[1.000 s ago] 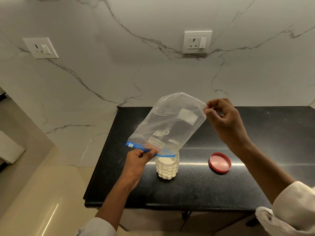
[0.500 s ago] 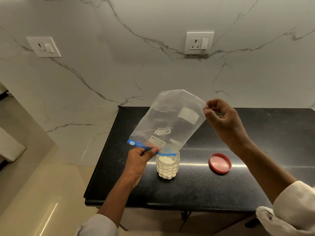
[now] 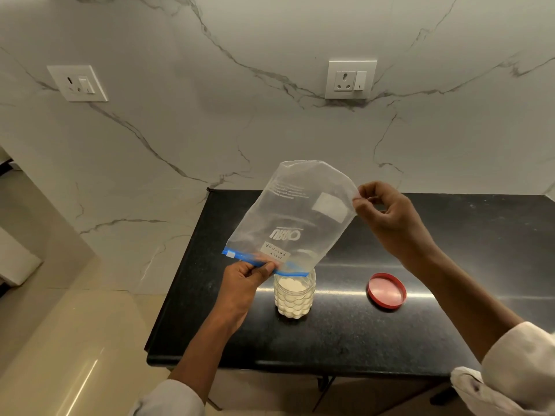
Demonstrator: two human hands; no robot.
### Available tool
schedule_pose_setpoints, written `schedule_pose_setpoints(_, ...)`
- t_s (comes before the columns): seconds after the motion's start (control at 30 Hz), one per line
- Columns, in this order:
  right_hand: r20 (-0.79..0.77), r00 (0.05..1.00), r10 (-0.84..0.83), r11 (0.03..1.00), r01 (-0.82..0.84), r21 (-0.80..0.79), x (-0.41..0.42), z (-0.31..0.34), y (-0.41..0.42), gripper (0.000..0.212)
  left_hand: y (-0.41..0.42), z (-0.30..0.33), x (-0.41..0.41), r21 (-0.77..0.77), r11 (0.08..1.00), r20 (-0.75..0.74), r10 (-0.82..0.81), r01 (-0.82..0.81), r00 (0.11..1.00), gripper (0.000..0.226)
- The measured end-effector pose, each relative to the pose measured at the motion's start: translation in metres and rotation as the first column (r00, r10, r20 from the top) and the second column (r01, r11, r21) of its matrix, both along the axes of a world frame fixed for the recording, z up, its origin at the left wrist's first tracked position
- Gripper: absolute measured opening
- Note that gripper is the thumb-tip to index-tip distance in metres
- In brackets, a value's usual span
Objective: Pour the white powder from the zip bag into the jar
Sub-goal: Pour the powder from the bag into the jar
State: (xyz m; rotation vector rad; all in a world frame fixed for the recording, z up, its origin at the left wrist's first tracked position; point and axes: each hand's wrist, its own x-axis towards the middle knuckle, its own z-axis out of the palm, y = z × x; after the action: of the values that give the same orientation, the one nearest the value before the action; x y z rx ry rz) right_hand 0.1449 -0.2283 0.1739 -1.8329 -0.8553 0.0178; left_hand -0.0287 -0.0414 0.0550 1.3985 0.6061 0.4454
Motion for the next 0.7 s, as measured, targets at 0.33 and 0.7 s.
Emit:
schedule_pose_setpoints(0.33, 0.037, 0.998, -0.055, 0.997, 0.053, 0.056, 0.0007, 0.0019, -0.0008, 0.007, 0.0001, -0.0024, -0.0014, -0.012, 1.0, 0.016, 0.005, -0.005, 1.0, 0.011)
schedule_pose_setpoints(0.7, -0.02, 1.0, 0.001, 1.0, -0.001, 0.014, 0.0001, 0.0025, -0.0005, 0.012, -0.0001, -0.0015, -0.0015, -0.02, 1.0, 0.011, -0.013, 0.013, 1.0, 0.012)
